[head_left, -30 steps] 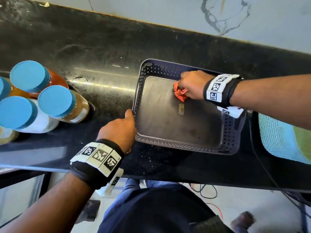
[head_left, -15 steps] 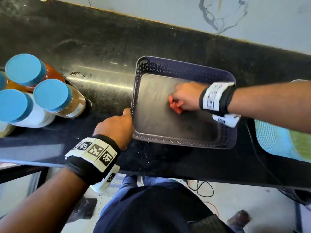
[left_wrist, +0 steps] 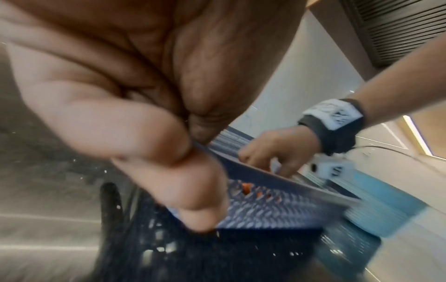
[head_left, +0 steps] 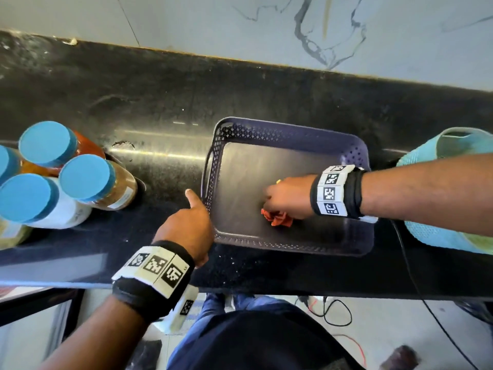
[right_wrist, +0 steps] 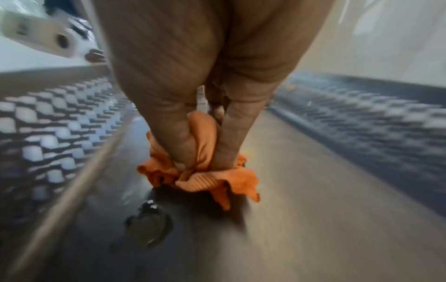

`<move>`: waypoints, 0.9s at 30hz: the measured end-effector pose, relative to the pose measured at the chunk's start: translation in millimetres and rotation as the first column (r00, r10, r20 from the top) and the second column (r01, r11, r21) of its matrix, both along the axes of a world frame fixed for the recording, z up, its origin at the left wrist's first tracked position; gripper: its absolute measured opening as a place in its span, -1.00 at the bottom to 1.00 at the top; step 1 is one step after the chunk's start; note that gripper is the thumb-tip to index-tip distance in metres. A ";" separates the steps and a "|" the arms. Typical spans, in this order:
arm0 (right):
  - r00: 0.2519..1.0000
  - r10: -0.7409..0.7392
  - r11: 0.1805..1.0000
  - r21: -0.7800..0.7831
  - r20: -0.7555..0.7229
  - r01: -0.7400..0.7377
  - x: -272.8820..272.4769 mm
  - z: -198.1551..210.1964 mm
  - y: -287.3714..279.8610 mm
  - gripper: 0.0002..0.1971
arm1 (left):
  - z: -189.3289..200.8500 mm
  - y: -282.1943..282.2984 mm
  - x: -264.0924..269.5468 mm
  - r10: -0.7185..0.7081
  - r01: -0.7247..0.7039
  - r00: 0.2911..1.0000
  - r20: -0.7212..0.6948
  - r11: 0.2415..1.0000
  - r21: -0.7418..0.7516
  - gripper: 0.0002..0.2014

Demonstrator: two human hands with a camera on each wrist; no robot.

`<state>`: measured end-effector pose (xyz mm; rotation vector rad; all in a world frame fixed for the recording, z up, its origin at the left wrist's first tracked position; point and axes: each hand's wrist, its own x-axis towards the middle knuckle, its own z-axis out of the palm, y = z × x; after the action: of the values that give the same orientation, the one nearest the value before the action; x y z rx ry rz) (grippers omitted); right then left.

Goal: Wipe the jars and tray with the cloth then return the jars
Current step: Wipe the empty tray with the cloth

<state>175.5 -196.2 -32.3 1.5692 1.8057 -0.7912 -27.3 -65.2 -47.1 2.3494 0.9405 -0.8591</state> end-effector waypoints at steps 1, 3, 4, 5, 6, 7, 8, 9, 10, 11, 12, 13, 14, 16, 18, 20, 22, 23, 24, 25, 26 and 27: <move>0.999 -0.025 0.999 0.037 0.039 0.024 12.3 0.2 1.8 -0.67 | 2.2 -5.2 -6.4 -0.070 0.070 0.998 -0.010 0.997 0.018 -0.12; 0.989 -0.100 0.990 0.113 0.106 0.088 39.6 4.8 4.8 -0.70 | 17.8 -9.1 -16.8 -0.192 0.195 0.976 -0.101 0.981 0.018 -0.22; 0.981 -0.155 0.981 0.137 0.115 0.139 51.0 8.1 7.1 -0.73 | 30.6 -6.4 -19.1 -0.201 0.201 0.966 -0.160 0.979 -0.013 -0.16; 0.970 -0.216 0.967 0.161 0.111 0.197 61.4 10.8 8.5 -0.76 | 46.0 -2.3 -17.7 -0.184 0.180 0.968 -0.168 0.983 -0.037 -0.09; 0.957 -0.273 0.949 0.193 0.100 0.250 69.8 14.1 9.3 -0.79 | 60.0 4.2 -12.9 -0.165 0.166 0.977 -0.137 0.986 -0.010 -0.10; 0.942 -0.324 0.927 0.226 0.086 0.298 76.2 16.5 9.9 -0.81 | 72.0 14.0 -4.8 -0.158 0.163 0.984 -0.083 0.985 0.051 -0.14; 0.923 -0.379 0.898 0.266 0.066 0.350 81.9 20.0 10.0 -0.83 | 81.3 25.8 7.7 -0.163 0.166 0.986 -0.034 0.974 0.156 -0.17; 0.897 -0.439 0.860 0.308 0.044 0.406 85.7 23.1 9.9 -0.84 | 88.2 39.7 23.3 -0.185 0.175 0.983 0.012 0.947 0.269 -0.22; 0.863 -0.504 0.815 0.347 0.028 0.464 89.0 26.9 9.0 -0.85 | 91.7 52.5 41.6 -0.217 0.175 0.973 0.078 0.917 0.359 -0.30; 0.823 -0.568 0.766 0.378 0.017 0.520 91.9 31.7 7.9 -0.85 | 90.8 64.4 61.8 -0.262 0.178 0.952 0.155 0.892 0.416 -0.39; 0.779 -0.627 0.718 0.396 0.010 0.573 94.1 36.5 7.1 -0.84 | 85.9 74.4 82.8 -0.309 0.195 0.930 0.199 0.874 0.445 -0.46; 0.725 -0.689 0.658 0.413 -0.008 0.630 97.7 43.1 5.4 -0.83 | 80.2 80.7 103.4 -0.356 0.233 0.912 0.206 0.860 0.455 -0.49; 0.666 -0.745 0.594 0.426 -0.028 0.683 100.7 49.1 4.0 -0.82 | 72.3 84.0 119.0 -0.385 0.275 0.906 0.177 0.851 0.447 -0.51; 0.562 -0.822 0.467 0.458 -0.089 0.756 106.3 62.3 -1.6 -0.79 | 59.7 83.7 140.2 -0.423 0.344 0.900 0.106 0.838 0.424 -0.57; 0.482 -0.858 0.352 0.481 -0.176 0.803 107.6 73.0 -8.8 -0.82 | 50.6 79.1 143.1 -0.462 0.393 0.885 0.062 0.811 0.434 -0.71; 0.401 -0.875 0.243 0.470 -0.272 0.848 106.0 78.1 -18.0 -0.86 | 43.5 74.5 132.3 -0.481 0.417 0.876 0.042 0.796 0.439 -0.80; 0.317 -0.891 0.163 0.425 -0.324 0.890 101.7 78.6 -27.0 -0.86 | 39.2 64.8 113.7 -0.443 0.386 0.895 0.055 0.830 0.402 -0.82; 0.291 -0.902 0.144 0.412 -0.319 0.900 99.1 77.6 -30.0 -0.85 | 37.0 58.2 101.8 -0.402 0.351 0.912 0.081 0.867 0.353 -0.82; 0.270 -0.910 0.127 0.408 -0.314 0.904 96.5 75.1 -33.1 -0.84 | 35.3 49.1 88.4 -0.358 0.317 0.928 0.107 0.906 0.279 -0.82; 0.246 -0.919 0.109 0.400 -0.309 0.910 92.4 72.8 -35.9 -0.79 | 35.2 38.7 74.1 -0.320 0.295 0.939 0.123 0.937 0.185 -0.83; 0.230 -0.927 0.102 0.393 -0.295 0.914 86.9 71.1 -38.0 -0.74 | 38.6 29.0 60.6 -0.294 0.287 0.947 0.129 0.955 0.075 -0.83; 0.216 -0.937 0.099 0.385 -0.275 0.918 81.7 68.3 -40.3 -0.74 | 41.9 20.7 50.2 -0.279 0.285 0.952 0.123 0.958 -0.030 -0.79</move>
<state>257.2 -236.5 36.0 3.1591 0.6718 -0.7852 22.8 -44.5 -5.3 2.4999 0.5380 -0.8268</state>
